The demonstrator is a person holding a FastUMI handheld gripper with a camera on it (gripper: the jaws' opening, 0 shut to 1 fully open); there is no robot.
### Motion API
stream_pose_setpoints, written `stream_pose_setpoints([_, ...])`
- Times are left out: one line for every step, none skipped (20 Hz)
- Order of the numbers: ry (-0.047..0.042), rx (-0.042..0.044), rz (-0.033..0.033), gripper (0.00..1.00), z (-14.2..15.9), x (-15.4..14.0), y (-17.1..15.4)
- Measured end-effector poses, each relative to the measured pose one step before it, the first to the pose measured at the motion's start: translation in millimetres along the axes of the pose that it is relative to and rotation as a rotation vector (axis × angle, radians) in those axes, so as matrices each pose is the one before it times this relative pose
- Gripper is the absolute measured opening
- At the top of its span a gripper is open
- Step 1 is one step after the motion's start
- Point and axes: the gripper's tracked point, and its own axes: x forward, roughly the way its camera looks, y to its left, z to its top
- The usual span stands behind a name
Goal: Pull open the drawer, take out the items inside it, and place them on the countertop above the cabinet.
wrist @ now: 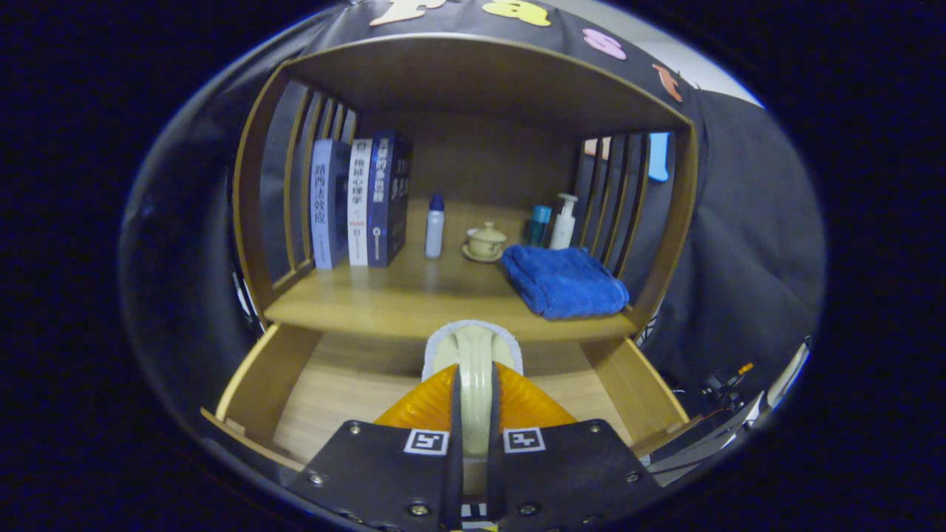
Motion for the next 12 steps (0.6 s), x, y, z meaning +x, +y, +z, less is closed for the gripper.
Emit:
stream_pose_setpoints([-0.01183,0.0176,0.00807,0.13,12.37,-1.95,1.5])
stream_pose_setpoints([-0.00994,0.01706,0.01118,0.13,11.83,0.56,1.75])
stream_pose_setpoints([-0.00593,0.01426,0.01294,0.13,7.93,2.89,2.49])
stream_pose_setpoints([-0.00153,0.01031,0.00685,0.13,8.27,3.06,1.16])
stream_pose_setpoints([-0.00004,0.00777,0.00942,0.13,6.38,4.34,1.14])
stream_pose_setpoints([-0.00522,0.00633,0.01335,0.13,7.17,6.87,2.53])
stream_pose_setpoints([-0.00579,0.01266,0.01402,0.13,5.7,8.65,-0.61])
stream_pose_setpoints([-0.00527,0.00991,0.01682,0.13,3.48,11.32,3.74])
stream_pose_setpoints([0.00766,0.00233,0.01014,0.13,-1.96,13.61,1.87])
stream_pose_setpoints([0.02509,-0.0115,-0.00545,0.13,-5.42,13.02,-1.12])
stream_pose_setpoints([0.02409,-0.02176,-0.00993,0.13,-4.87,15.41,-2.82])
stream_pose_setpoints([0.02201,-0.02558,-0.00985,0.13,-4.14,12.65,-1.42])
